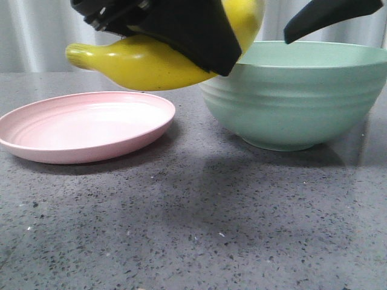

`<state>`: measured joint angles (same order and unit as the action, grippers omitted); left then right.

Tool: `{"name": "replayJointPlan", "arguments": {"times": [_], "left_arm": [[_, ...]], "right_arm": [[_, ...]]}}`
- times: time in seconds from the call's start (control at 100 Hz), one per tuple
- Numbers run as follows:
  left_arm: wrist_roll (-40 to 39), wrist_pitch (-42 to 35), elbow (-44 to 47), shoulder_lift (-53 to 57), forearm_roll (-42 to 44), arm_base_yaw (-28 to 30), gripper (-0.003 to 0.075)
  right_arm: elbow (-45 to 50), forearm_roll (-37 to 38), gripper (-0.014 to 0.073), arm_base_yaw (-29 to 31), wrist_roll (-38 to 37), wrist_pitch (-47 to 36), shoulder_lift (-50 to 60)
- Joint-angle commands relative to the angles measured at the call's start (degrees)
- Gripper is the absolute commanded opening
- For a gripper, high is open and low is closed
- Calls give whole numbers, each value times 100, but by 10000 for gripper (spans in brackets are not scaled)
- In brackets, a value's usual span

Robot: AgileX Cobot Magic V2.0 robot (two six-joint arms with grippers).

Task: Transfer banana from pink plate to green bowl

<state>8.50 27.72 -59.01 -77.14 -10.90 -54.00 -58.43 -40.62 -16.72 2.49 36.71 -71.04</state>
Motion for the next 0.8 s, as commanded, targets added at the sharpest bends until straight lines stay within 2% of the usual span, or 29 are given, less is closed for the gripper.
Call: {"name": "replayJointPlan", "arguments": {"times": [0.0,0.29,0.34,0.46,0.58,0.67,0.79], "left_arm": [[6,-461,-212,170,-82,-36,203],[6,-461,-212,170,-82,-36,203],[6,-461,-212,170,-82,-36,203],[6,-461,-212,170,-82,-36,204],[6,-461,-212,170,-82,-36,214],[6,-461,-212,170,-82,-36,214],[6,-438,-212,170,-82,-36,253]], "right_arm": [[-223,-231,474,-7,28,-321,-17],[-223,-271,455,-7,31,-330,-213],[-223,-271,405,-7,41,-330,-213],[-223,-281,191,-7,41,-318,-213],[-223,-303,20,-7,41,-337,-213],[-223,-303,-51,-7,41,-337,-213],[-223,-326,-69,-7,41,-337,-213]]}}
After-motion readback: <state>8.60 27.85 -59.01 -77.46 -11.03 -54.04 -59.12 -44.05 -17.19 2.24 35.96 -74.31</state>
